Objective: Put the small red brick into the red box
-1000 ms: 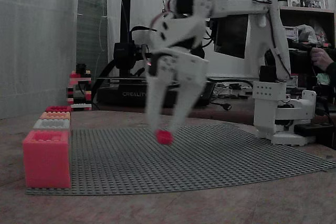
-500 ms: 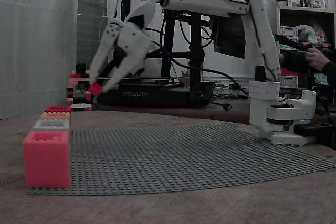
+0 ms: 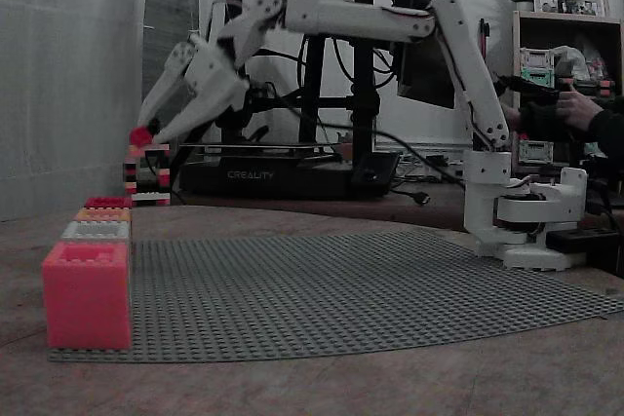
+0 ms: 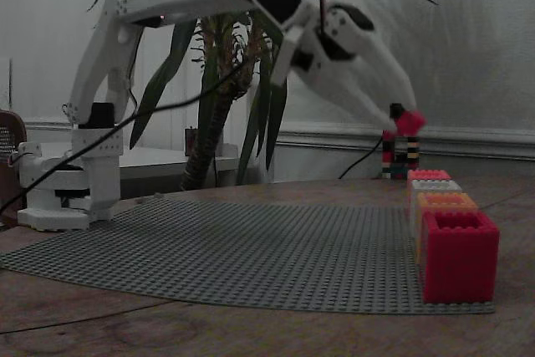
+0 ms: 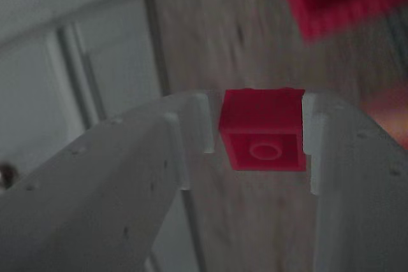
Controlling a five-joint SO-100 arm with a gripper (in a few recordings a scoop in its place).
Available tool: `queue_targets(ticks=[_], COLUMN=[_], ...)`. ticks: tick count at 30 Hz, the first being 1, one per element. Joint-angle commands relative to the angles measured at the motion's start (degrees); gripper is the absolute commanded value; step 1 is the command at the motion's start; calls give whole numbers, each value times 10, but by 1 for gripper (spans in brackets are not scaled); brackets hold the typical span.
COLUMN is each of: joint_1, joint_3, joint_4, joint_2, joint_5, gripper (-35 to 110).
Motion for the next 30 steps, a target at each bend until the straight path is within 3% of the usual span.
queue_targets(ticks=[1, 21, 30], joint_1=[30, 41, 39], joint_3=[-54, -178, -178], joint_4=[-31, -105, -118], joint_2=[-5, -178, -189], joint_5=[2, 3, -11], gripper=[0, 0, 15])
